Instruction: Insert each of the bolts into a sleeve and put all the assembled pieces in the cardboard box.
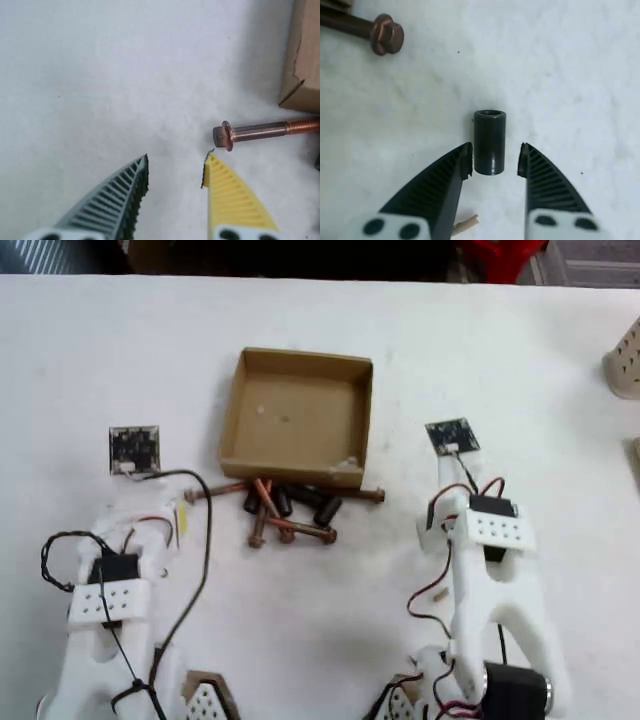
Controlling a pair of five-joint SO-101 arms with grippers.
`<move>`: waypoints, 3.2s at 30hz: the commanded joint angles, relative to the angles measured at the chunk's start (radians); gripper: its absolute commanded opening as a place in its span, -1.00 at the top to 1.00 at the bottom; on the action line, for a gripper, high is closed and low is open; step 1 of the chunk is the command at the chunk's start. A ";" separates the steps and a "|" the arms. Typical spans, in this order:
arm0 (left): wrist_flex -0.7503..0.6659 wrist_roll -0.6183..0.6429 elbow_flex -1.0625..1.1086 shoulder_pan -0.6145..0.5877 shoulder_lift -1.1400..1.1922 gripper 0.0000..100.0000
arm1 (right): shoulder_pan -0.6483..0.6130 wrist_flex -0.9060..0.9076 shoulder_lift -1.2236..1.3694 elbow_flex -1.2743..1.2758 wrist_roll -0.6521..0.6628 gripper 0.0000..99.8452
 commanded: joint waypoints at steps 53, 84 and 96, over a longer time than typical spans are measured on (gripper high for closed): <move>0.364 0.359 -0.588 0.220 0.556 0.59 | -0.058 0.024 0.223 -0.163 0.138 0.95; 0.270 0.365 -1.046 0.088 1.101 0.89 | -0.067 0.024 0.223 -0.160 0.138 0.95; 0.391 0.428 -1.120 0.102 1.059 0.86 | -0.079 0.024 0.223 -0.161 0.140 0.95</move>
